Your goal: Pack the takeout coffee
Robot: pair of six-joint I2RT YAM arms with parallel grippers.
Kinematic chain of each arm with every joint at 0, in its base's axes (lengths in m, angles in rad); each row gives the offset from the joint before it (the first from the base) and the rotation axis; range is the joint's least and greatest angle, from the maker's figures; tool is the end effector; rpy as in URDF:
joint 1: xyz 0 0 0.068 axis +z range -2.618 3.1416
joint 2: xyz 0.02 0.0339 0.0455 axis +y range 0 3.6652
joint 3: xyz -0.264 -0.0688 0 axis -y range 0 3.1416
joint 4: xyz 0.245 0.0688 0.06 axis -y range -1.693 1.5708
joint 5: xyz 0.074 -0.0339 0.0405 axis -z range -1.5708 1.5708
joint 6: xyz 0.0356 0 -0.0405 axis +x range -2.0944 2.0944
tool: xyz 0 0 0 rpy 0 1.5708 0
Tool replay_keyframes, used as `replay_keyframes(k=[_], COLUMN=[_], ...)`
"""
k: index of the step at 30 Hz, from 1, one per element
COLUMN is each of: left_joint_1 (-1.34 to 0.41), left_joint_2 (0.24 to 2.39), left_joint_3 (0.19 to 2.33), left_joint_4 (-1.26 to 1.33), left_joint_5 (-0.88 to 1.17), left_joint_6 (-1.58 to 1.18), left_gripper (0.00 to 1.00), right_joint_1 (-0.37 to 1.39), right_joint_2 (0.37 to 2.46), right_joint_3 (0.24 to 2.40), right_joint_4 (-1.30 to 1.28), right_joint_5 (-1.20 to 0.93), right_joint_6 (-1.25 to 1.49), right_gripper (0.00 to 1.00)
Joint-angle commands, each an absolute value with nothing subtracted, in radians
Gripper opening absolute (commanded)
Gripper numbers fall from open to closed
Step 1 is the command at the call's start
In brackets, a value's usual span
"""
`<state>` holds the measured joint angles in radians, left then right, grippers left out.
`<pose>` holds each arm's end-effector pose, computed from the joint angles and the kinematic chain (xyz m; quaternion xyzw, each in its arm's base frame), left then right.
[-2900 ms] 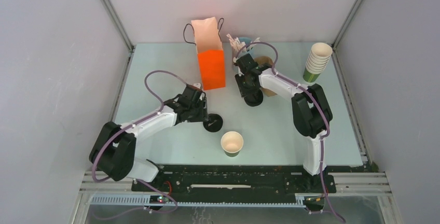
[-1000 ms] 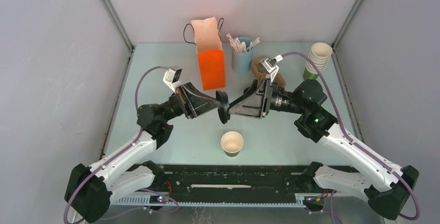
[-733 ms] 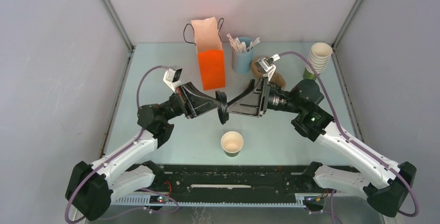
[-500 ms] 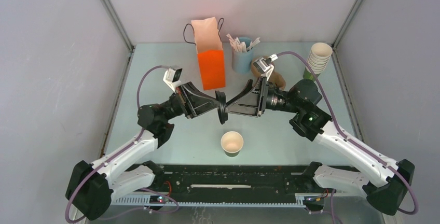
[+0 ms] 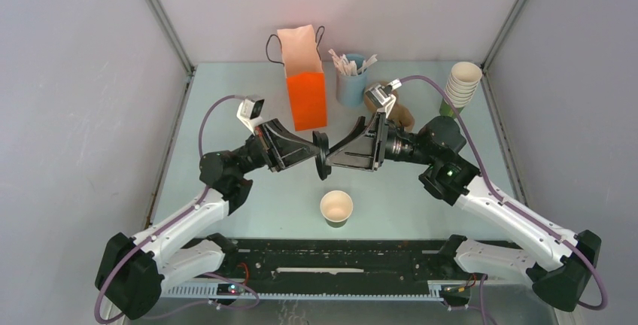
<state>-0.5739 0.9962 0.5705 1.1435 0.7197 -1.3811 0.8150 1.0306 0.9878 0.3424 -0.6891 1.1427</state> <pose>0.1555 -0.1285 0.3549 0.1428 0.4820 -0.7879 0.3556 0.1403 0.1818 0.4193 -0.1770 0.5956 0.7404 0.2562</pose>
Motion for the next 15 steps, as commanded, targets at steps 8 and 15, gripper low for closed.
replay_keyframes(k=[8, 15], left_joint_1=[-0.580, -0.577], left_joint_2=[1.000, 0.994], left_joint_3=[0.561, 0.548], left_joint_4=[1.164, 1.148], left_joint_5=[0.728, 0.722], left_joint_6=[-1.383, -1.373], left_gripper=[0.02, 0.33], right_joint_1=[0.819, 0.812], right_joint_2=[1.041, 1.031], right_joint_3=[0.989, 0.989], right_joint_4=[0.422, 0.384], right_joint_5=[-0.699, -0.693], right_joint_6=[1.170, 1.158], right_gripper=[0.91, 0.88])
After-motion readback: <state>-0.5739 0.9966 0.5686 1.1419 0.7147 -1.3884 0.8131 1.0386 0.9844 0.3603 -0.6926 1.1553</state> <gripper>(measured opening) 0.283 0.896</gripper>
